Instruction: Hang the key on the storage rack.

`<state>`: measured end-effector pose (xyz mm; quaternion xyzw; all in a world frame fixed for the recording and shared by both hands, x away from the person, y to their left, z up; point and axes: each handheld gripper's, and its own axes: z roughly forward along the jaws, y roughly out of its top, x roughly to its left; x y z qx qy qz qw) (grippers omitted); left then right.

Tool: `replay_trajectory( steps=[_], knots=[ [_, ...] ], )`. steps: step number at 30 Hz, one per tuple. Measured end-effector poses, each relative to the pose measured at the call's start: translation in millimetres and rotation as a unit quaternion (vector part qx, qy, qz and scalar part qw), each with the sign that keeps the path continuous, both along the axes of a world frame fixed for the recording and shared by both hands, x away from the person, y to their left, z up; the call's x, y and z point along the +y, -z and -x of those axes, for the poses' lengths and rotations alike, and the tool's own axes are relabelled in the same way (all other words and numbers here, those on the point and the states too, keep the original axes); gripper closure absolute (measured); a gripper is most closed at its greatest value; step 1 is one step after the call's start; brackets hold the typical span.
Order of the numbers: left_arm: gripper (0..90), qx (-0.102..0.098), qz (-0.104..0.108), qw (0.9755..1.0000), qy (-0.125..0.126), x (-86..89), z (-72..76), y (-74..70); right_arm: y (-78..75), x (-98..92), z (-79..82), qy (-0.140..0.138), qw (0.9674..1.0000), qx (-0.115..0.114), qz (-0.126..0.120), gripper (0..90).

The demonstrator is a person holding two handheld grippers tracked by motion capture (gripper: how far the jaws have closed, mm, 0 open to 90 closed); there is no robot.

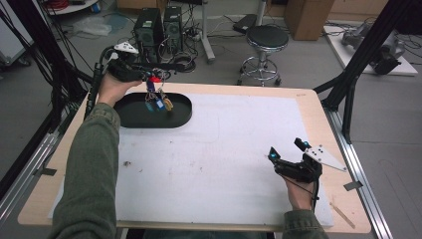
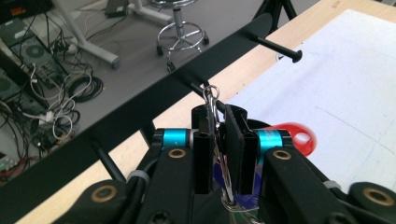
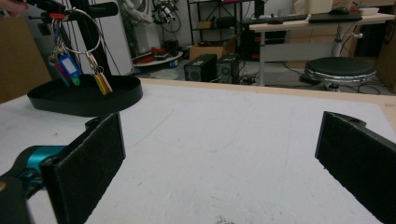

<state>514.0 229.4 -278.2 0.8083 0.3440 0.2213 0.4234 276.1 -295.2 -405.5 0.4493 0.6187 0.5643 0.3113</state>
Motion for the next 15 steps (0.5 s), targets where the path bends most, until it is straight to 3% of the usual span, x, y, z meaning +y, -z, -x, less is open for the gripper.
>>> replay_trajectory(
  steps=[3, 5, 11, 15],
  knots=[
    [70.6, 0.008, 0.028, 0.9996, -0.005, 2.4, 1.5, -3.4, 0.1, 0.2, -0.3, -0.001, 1.0000, -0.002, 0.001, 0.5],
    [66.9, 0.016, 0.056, 0.9983, 0.005, 4.2, 2.9, -5.8, -0.1, 0.0, 0.1, 0.000, 1.0000, 0.001, -0.002, 0.5],
    [53.0, 0.039, 0.078, 0.9961, 0.012, 8.0, 7.2, -9.6, -0.6, -0.8, 0.9, -0.002, 1.0000, 0.001, -0.008, 0.5],
    [38.3, 0.044, 0.093, 0.9946, 0.012, 7.7, 10.7, -8.7, -0.9, -1.4, 1.2, 0.001, 1.0000, -0.004, -0.006, 0.5]
  ],
)
